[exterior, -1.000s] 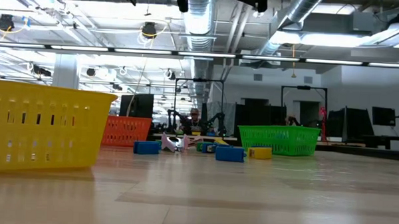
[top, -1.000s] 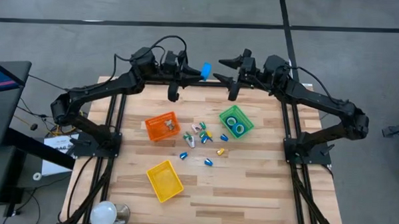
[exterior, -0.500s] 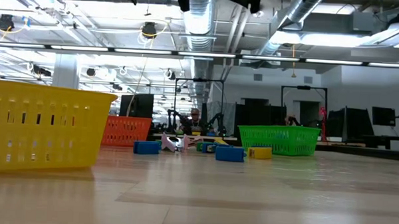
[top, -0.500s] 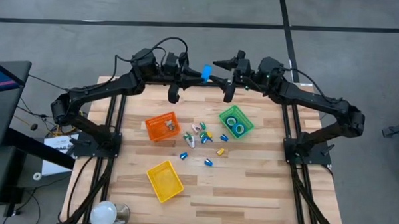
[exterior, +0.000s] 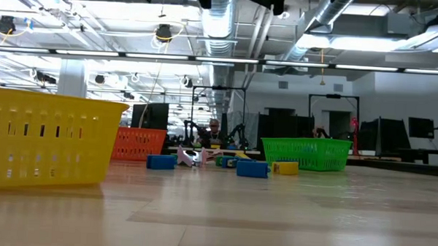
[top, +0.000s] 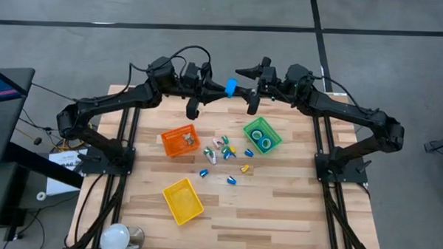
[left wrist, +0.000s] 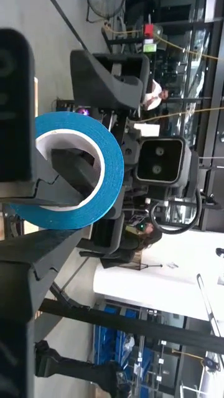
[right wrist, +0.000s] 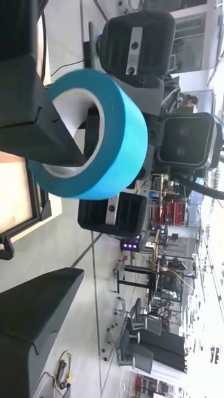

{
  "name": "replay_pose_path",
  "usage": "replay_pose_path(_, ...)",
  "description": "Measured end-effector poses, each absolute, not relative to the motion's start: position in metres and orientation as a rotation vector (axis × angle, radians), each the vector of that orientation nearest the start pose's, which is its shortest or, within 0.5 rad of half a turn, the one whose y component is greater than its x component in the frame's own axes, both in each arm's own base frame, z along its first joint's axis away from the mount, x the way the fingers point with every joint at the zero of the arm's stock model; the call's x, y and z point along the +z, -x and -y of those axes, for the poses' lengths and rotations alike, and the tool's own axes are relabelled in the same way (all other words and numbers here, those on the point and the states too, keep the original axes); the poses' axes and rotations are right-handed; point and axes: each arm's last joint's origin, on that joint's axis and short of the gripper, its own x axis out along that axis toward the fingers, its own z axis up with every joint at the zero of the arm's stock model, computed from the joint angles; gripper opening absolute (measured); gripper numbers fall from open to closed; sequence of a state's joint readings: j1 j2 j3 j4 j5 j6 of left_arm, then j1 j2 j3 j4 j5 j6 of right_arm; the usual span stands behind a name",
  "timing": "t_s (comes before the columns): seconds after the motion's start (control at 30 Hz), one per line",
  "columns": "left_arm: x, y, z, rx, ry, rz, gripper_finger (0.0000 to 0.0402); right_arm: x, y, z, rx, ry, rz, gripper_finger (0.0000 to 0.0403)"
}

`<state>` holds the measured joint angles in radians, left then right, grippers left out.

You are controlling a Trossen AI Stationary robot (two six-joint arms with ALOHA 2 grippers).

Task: Pick and place Stapler, Stapler remover, tape
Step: Put the blue tape into the green basket

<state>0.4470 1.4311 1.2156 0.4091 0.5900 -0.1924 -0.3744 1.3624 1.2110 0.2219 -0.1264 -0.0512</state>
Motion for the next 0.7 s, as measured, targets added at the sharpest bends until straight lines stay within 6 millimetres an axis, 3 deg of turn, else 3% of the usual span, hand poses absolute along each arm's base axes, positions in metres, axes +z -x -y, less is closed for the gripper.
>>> replay_pose_path(0.23, 0.3888, -0.3008, -0.1255, -0.159, 0.095, 0.154, 0.0048, 0.3909, -0.2926, 0.1109, -0.246, 0.069, 0.062, 0.0239)
replay_pose_path(0.7, 0.3886, -0.3010, -0.1257, -0.154, 0.097, 0.154, 0.0048, 0.3909, -0.2929, 0.1099, -0.234, 0.069, 0.062, 0.0111)
